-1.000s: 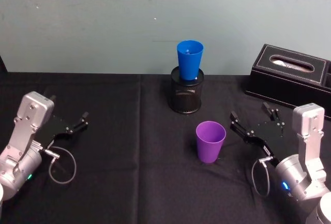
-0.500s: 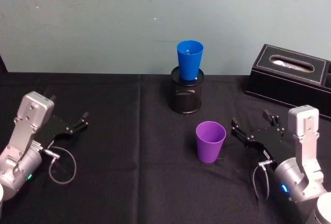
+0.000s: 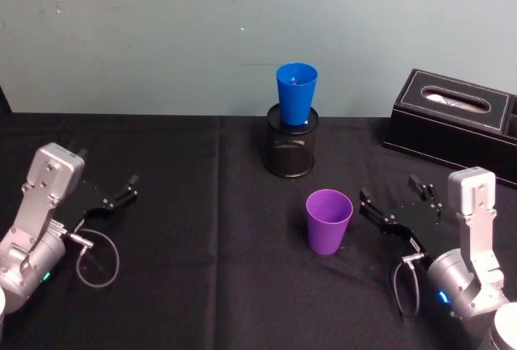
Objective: Pick up one cup with a gripper and tap it against the other cup.
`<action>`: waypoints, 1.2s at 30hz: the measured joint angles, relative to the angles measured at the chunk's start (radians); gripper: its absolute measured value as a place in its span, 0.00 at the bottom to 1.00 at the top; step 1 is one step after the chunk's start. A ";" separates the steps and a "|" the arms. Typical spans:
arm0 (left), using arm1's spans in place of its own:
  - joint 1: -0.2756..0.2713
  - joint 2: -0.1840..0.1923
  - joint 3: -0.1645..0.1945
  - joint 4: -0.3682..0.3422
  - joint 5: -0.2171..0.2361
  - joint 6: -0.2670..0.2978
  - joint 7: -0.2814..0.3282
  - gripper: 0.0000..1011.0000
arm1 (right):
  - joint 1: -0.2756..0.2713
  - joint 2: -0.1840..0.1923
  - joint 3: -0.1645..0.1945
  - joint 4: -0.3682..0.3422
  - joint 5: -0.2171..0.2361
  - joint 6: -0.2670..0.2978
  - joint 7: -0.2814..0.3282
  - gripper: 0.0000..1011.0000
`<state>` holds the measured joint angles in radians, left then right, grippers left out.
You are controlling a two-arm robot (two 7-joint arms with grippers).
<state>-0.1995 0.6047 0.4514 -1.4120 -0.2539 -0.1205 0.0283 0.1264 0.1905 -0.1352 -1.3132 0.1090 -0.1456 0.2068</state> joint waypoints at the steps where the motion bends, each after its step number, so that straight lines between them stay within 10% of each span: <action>1: 0.000 0.000 0.000 0.000 0.000 0.000 0.000 1.00 | 0.000 0.000 0.000 0.000 0.000 0.000 0.000 0.99; 36: 0.000 0.000 0.000 0.000 0.000 0.000 0.000 1.00 | 0.000 0.001 -0.002 -0.001 0.000 -0.001 0.001 0.99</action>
<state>-0.1995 0.6047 0.4513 -1.4120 -0.2539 -0.1205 0.0283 0.1259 0.1912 -0.1369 -1.3140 0.1090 -0.1464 0.2077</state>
